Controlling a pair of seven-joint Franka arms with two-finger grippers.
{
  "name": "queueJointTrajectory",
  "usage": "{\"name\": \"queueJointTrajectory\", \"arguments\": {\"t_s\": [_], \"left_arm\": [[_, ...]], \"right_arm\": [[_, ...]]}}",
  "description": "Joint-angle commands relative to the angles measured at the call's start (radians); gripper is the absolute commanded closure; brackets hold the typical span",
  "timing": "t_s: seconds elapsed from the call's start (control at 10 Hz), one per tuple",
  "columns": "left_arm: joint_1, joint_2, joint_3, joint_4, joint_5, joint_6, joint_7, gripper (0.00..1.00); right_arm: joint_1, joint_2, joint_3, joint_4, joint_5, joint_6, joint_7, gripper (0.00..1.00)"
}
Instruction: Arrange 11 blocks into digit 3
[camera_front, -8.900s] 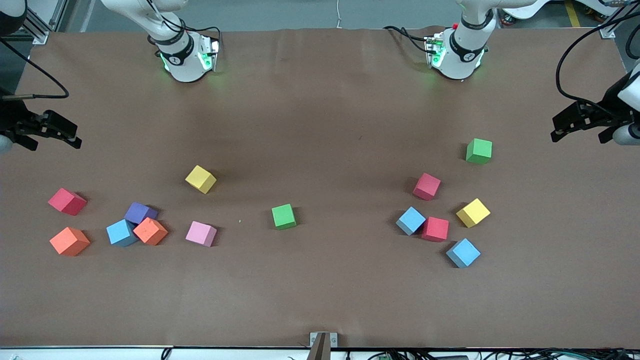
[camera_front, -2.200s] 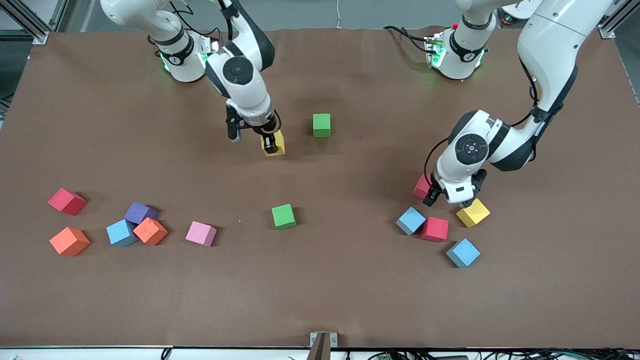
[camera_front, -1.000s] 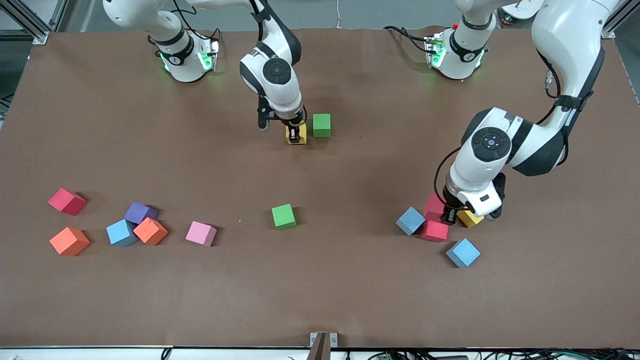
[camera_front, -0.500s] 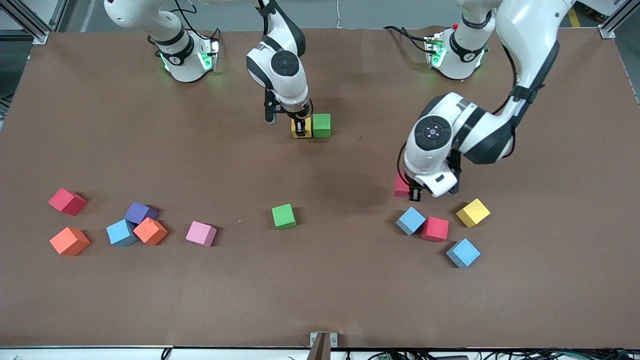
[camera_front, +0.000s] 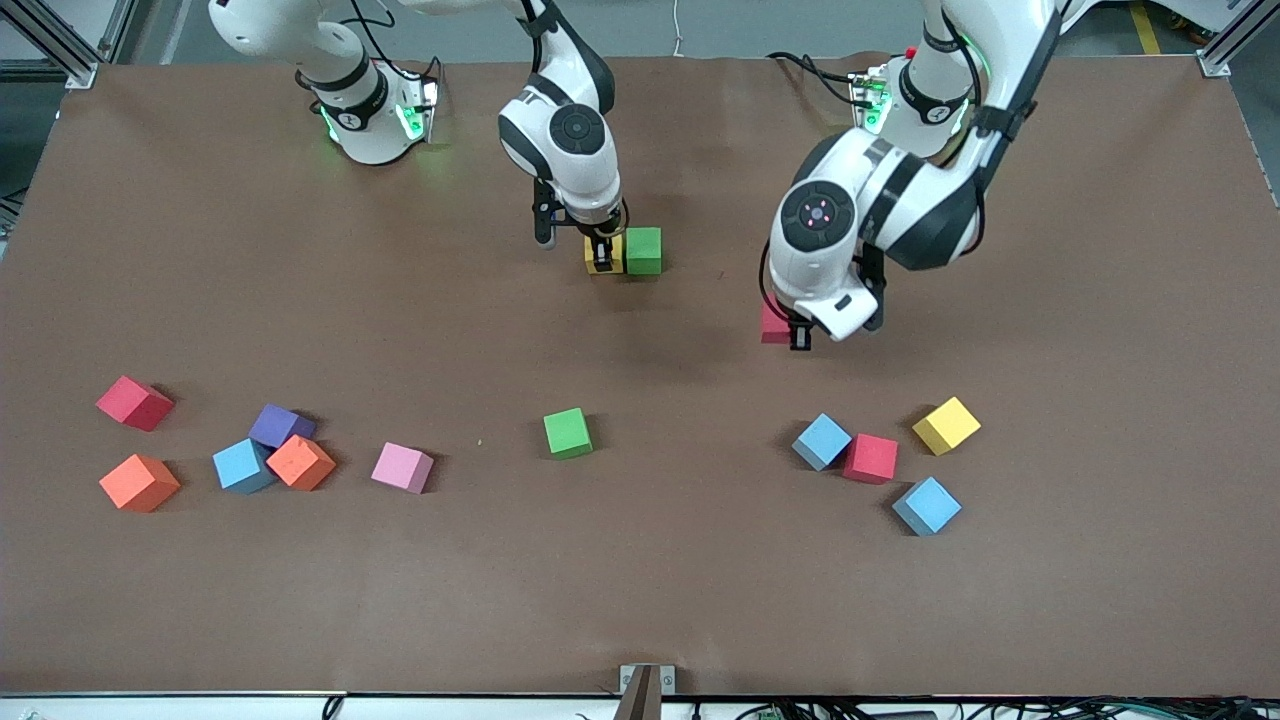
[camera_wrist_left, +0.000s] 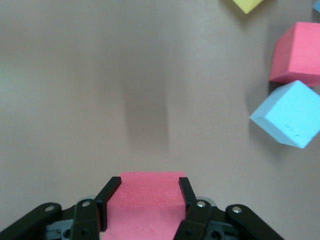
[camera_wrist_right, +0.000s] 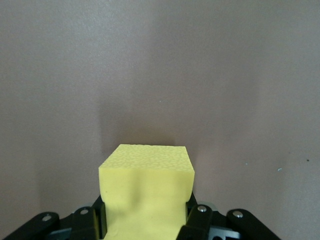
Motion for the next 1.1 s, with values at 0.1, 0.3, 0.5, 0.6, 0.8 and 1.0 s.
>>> {"name": "queueJointTrajectory", "arguments": {"t_s": [0.1,0.3,0.5,0.6,0.8,1.0], "left_arm": [[-0.355,-0.140,0.338,-0.191,-0.052,0.070,0.007,0.86],[-0.354,-0.136,0.337,-0.199,-0.054,0.079,-0.004,0.86],[-0.358,-0.124,0.336,-0.203,-0.087,0.093,-0.006,0.86],[-0.368,-0.119,0.333,-0.223,-0.118,0.103,-0.025,0.86],[-0.370,-0.096,0.255,-0.249,-0.131,0.171,-0.116,0.86],[-0.370,-0.014,0.181,-0.252,-0.131,0.279,-0.212,0.86]], "right_arm": [[0.015,0.000,-0.003,-0.005,0.012,0.018,0.018,0.76],[0.015,0.000,-0.003,-0.004,0.012,0.016,0.018,0.70],[0.018,0.003,-0.003,-0.001,0.010,0.019,0.015,0.52],[0.033,0.004,-0.005,0.001,0.010,0.021,0.020,0.27],[0.052,0.009,-0.006,0.002,0.007,0.001,0.023,0.00],[0.047,0.009,-0.006,0.004,0.007,-0.012,0.023,0.00]]}}
